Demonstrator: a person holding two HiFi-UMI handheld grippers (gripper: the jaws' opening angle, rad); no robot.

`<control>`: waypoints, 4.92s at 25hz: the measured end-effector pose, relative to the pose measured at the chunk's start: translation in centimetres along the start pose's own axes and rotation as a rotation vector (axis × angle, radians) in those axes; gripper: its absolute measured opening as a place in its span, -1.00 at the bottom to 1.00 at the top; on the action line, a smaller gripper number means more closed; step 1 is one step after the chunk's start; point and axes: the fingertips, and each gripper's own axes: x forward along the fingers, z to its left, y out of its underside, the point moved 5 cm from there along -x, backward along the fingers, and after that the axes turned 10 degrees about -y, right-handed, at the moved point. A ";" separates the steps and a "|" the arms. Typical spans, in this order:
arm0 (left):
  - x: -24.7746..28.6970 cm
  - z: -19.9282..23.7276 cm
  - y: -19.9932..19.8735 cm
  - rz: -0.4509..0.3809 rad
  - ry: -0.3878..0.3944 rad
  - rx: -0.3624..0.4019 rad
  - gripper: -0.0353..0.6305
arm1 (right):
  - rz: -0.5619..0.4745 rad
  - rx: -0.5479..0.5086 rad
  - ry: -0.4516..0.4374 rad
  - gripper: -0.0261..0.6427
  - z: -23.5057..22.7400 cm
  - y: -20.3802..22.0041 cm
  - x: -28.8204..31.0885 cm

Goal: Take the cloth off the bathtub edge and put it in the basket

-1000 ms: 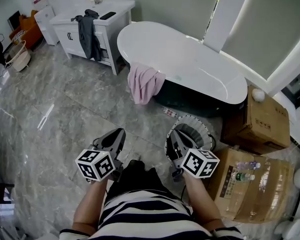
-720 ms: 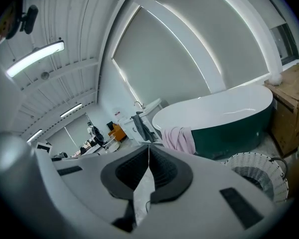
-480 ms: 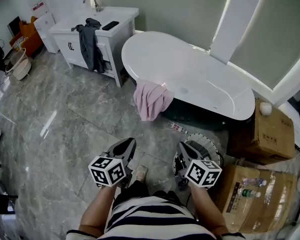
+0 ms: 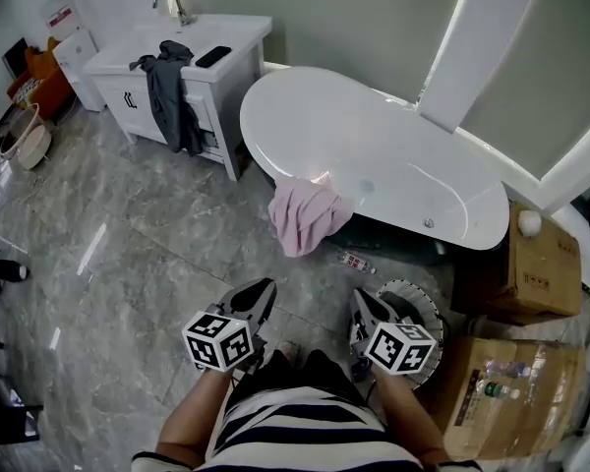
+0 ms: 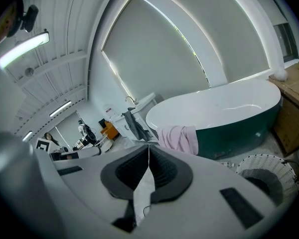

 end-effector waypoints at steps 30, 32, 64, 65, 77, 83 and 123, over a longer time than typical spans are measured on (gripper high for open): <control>21.2 2.7 -3.7 0.172 -0.011 0.109 -0.79 | 0.166 -0.143 -0.116 -0.84 -11.8 -8.5 15.9; 22.4 3.0 -3.8 0.183 -0.029 0.129 -0.79 | 0.183 -0.147 -0.138 -0.84 -12.6 -8.9 16.8; 37.9 14.7 -5.2 0.633 0.103 0.382 -0.28 | 0.611 -0.310 -0.258 -0.02 -19.8 -8.0 35.7; 38.1 14.8 -5.2 0.638 0.106 0.386 -0.28 | 0.636 -0.317 -0.280 -0.01 -19.7 -7.9 36.1; 38.8 15.8 -5.6 0.679 0.139 0.373 -0.28 | 0.920 -0.272 -0.447 0.05 -20.3 -6.3 39.7; 38.4 15.9 -5.5 0.673 0.163 0.377 -0.28 | 1.037 -0.203 -0.515 0.05 -20.5 -5.3 39.9; 36.6 7.1 -6.4 0.525 0.437 0.530 0.07 | 0.361 -0.310 0.014 -0.73 -13.7 -14.1 25.8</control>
